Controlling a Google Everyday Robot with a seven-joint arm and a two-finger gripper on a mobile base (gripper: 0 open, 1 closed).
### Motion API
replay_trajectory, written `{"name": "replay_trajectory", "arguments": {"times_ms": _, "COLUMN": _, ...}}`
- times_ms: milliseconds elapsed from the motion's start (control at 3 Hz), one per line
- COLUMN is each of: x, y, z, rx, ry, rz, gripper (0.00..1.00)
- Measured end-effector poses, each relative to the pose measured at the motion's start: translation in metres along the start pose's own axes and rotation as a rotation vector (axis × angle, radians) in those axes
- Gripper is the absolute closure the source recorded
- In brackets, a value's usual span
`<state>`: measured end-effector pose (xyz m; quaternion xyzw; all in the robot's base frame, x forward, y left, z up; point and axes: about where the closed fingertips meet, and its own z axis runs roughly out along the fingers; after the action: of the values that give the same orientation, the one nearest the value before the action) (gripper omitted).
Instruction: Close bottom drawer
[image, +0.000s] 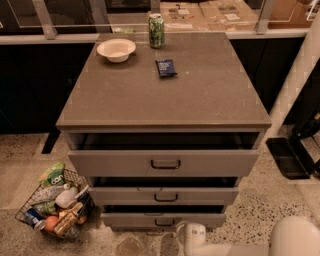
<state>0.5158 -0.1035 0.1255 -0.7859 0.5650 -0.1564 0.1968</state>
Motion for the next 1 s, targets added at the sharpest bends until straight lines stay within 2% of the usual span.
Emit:
{"name": "replay_trajectory", "arguments": {"times_ms": 333, "x": 0.0085, "y": -0.0321, "z": 0.0184, "rx": 0.026, "ry": -0.005, "rz": -0.040, "gripper": 1.00}}
{"name": "replay_trajectory", "arguments": {"times_ms": 667, "x": 0.0068, "y": -0.0322, "z": 0.0184, "rx": 0.030, "ry": -0.006, "rz": -0.047, "gripper": 1.00}}
{"name": "replay_trajectory", "arguments": {"times_ms": 1000, "x": 0.0064, "y": -0.0315, "z": 0.0181, "rx": 0.030, "ry": -0.006, "rz": -0.047, "gripper": 0.86}}
